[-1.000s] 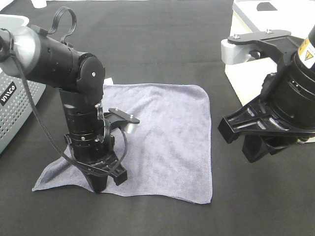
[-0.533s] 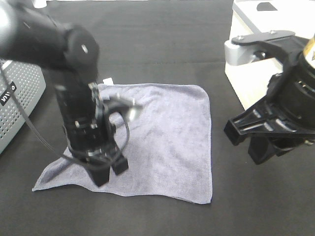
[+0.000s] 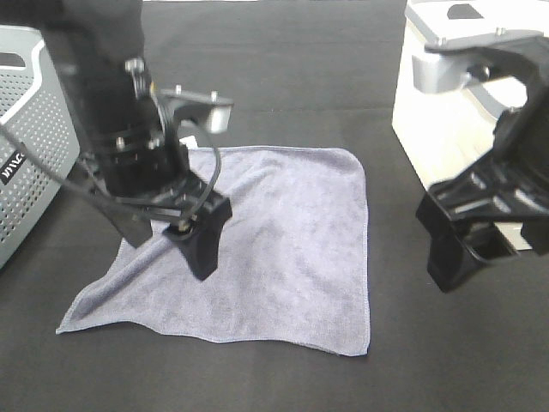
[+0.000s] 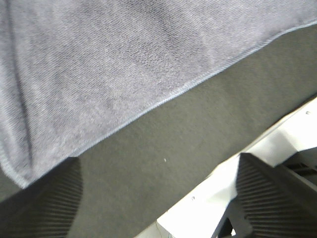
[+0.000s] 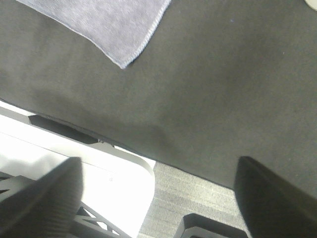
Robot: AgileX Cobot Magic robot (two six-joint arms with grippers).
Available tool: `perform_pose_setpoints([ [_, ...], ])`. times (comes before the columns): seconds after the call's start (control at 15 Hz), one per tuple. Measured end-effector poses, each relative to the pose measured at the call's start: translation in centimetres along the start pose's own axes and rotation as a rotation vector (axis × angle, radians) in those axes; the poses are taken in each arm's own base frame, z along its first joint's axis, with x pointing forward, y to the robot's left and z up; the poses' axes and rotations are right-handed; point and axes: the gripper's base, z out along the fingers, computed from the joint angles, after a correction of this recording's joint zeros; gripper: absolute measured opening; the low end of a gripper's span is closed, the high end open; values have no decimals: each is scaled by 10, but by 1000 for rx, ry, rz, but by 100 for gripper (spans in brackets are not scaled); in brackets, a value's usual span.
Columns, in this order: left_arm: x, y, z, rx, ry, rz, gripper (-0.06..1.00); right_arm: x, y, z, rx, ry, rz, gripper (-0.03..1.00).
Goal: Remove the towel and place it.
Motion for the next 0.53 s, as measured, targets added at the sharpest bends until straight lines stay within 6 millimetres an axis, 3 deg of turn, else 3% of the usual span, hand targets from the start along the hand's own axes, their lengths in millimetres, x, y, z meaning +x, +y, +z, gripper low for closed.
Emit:
perform_pose_setpoints([
  [0.27,-16,-2,-45,-27,-133,-2,83,-15,0,-31,-10,-120,13,83],
  [0.53,4,39,-101,-51,-287,-160,83,-30,-8,-71,51,-294,37,83],
])
